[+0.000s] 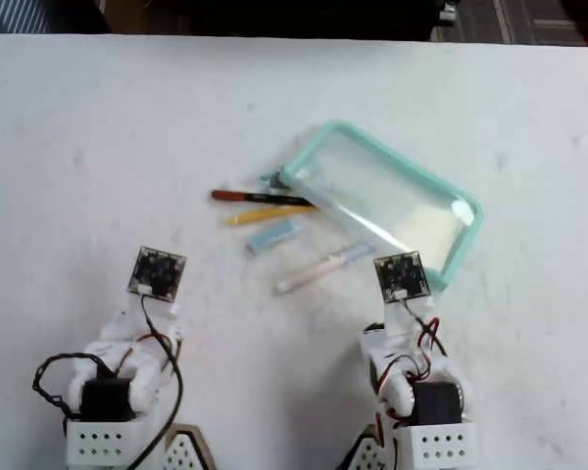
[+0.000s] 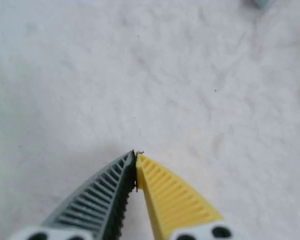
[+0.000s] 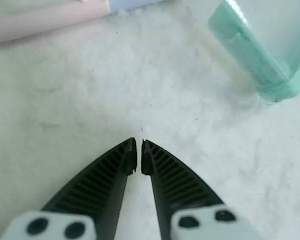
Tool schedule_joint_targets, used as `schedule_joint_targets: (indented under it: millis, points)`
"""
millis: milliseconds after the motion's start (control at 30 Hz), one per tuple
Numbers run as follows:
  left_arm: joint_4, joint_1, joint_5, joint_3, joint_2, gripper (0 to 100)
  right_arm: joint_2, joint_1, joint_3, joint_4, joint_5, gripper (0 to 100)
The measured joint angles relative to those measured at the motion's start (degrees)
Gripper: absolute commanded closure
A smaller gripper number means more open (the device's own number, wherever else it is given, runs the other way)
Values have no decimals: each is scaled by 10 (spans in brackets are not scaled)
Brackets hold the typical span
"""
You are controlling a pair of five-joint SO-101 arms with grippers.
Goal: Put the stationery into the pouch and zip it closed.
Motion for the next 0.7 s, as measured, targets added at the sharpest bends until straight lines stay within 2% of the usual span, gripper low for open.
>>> schedule_joint_targets:
  millis: [467, 700]
  points:
    - [-3, 0, 0, 0, 0, 976, 0, 0, 0, 0, 0, 981]
    - [-92, 0, 0, 0, 0, 976, 0, 0, 0, 0, 0, 981]
